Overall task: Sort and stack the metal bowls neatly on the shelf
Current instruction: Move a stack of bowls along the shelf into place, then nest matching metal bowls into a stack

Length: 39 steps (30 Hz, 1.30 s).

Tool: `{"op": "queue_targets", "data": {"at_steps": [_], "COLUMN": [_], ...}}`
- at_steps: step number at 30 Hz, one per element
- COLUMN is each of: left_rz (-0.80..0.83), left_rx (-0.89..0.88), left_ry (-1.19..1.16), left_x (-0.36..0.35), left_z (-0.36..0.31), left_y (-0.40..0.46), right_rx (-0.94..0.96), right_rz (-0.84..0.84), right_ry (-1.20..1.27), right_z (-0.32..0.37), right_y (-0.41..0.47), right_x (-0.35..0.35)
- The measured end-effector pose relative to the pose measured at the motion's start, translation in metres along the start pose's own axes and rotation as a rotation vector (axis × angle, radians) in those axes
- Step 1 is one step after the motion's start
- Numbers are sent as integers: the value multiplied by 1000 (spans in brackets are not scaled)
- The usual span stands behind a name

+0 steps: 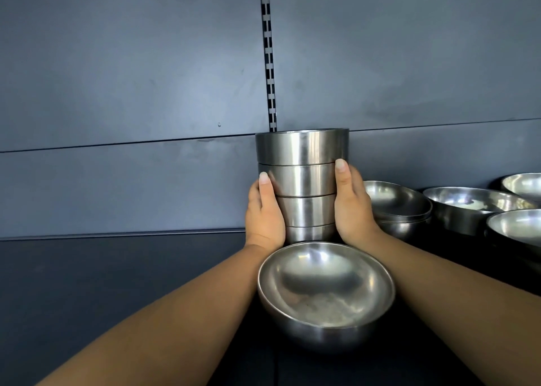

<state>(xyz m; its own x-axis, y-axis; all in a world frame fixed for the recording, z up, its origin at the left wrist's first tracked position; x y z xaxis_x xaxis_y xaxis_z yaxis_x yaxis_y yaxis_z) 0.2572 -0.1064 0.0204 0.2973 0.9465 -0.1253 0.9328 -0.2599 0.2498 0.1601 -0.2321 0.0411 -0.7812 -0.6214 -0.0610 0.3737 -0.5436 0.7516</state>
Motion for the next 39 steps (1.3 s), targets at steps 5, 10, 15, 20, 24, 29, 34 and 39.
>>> {"op": "queue_targets", "data": {"at_steps": [5,10,15,20,24,29,34,39], "left_rz": [129,186,360,485,536,593,466,666], "left_rx": [-2,192,228,304,291,226,92,93], "left_ry": [123,166,312,405,432,543,622,1356], "left_x": [-1,24,51,56,46,24,0,-28], "left_z": [-3,-10,-29,-13,-16,-18,-35,5], "left_y": [6,-16,-85,-142,-160,-179,-178,-194], "right_rx": [-21,-93,-170,-120,24,38,39,-50], "right_rz": [127,228,401,921,1001,916,609,471], "right_ry": [-109,-117,56,-55,-244,-262,-301,-413], "right_z": [2,19,48,73,86,103,130,128], "right_y": [3,-7,-48,-102,-109,-108,-68,-22], "right_x": [3,22,44,50,66,99,153,188]}}
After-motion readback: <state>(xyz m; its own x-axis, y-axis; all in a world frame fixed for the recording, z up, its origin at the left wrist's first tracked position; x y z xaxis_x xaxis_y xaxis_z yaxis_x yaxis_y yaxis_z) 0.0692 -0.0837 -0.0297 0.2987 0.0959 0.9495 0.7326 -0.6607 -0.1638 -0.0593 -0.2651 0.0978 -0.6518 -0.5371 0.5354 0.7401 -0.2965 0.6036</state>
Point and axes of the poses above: each hand's wrist, its own y-axis towards the middle knuckle, its own x-axis out of the back of the hand, z = x × y, the point moved 7 cm from there along y, towards the middle knuckle, and after that the axes turned 12 degrees about x, right-handed, at the moved point
